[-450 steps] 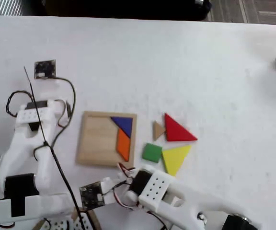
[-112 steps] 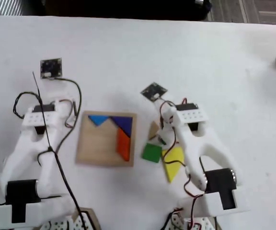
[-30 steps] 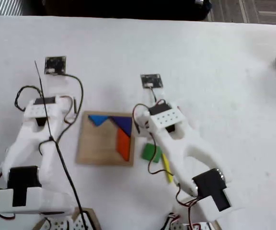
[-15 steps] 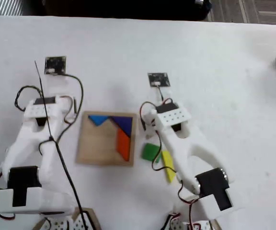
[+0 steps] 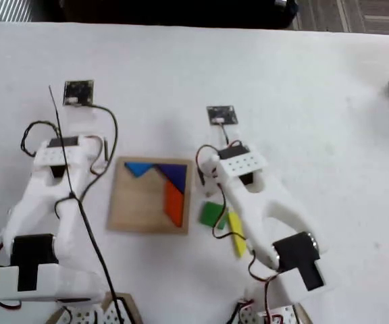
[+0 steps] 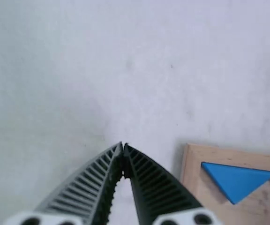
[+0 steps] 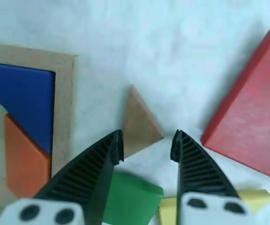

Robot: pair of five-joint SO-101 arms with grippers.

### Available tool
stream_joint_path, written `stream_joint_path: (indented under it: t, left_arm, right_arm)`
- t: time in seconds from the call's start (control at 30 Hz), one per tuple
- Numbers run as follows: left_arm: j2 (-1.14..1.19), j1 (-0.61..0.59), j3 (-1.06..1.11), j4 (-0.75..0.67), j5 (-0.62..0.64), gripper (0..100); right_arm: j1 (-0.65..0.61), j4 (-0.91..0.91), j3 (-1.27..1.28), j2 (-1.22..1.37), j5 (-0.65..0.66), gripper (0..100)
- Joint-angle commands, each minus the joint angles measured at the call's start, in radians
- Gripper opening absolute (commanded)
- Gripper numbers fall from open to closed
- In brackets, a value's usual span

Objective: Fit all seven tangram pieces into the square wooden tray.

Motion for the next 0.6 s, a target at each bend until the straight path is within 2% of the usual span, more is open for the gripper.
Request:
stream_joint_path:
  t: [0.0,0.23,0.4,0.57]
  left_arm:
    - [-0.007,-0.004,-0.049,0.006,-0.009,2]
    - [-0.007,-0.004,-0.049,0.005,-0.009,2]
    - [-0.007,-0.004,-0.049,0.008,-0.009,2]
    - [-0.007,-0.005,-0.049,0.008,-0.009,2]
  right_arm:
    - [0.001,0.004,-0.049,0.016,-0.014,16.5]
    - [0.001,0.013,-0.084,0.048,-0.029,16.1]
    - [0.013,0.015,-0.086,0.050,-0.018,6.8]
    - [0.038,0.035,-0.086,0.044,0.006,5.8]
